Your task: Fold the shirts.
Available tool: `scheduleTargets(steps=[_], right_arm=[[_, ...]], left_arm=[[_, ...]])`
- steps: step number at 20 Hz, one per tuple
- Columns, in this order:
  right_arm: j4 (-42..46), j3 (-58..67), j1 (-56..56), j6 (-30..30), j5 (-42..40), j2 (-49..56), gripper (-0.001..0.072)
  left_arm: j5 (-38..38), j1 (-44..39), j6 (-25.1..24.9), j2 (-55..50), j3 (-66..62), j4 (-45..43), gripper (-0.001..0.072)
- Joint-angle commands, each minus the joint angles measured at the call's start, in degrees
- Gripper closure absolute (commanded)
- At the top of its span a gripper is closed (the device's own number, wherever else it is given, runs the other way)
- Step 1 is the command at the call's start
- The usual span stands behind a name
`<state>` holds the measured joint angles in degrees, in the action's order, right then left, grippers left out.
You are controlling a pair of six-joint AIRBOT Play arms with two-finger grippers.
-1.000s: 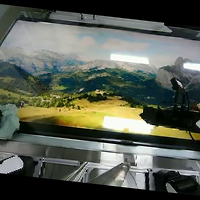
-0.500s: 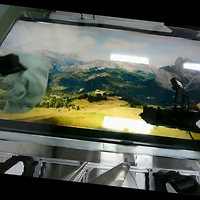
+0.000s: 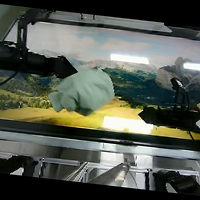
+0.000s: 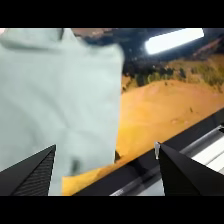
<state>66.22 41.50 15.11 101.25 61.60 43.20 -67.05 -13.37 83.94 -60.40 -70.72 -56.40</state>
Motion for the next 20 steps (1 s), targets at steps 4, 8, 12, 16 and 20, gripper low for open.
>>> scheduleTargets(steps=[4, 8, 12, 16, 20], right_arm=[[1.62, 2.47, -0.87, -6.6, -3.21, 2.62, 0.0196], [-2.8, 5.81, -6.03, -14.29, -3.15, 14.12, 0.0196], [-17.9, 10.73, -7.39, -29.42, -3.13, 28.06, 0.0195], [-32.98, 14.32, -7.39, -41.44, -3.17, 41.11, 0.0195], [-40.83, 16.44, -7.39, -45.59, -3.19, 48.54, 0.0195]], left_arm=[[-15.74, 3.34, 4.17, -1.84, -2.56, -10.56, -0.001], [-8.87, 11.1, 4.87, 4.42, 15.1, -17.35, 0.0008], [1.36, 23.85, -3.56, 2.12, 28.89, -9.99, 0.0009], [3.63, 32.89, -20.02, -9.09, 30.71, 7.74, 0.0008], [4.68, 32.92, -22.45, -19.23, 27.61, 8.61, 0.0009]])
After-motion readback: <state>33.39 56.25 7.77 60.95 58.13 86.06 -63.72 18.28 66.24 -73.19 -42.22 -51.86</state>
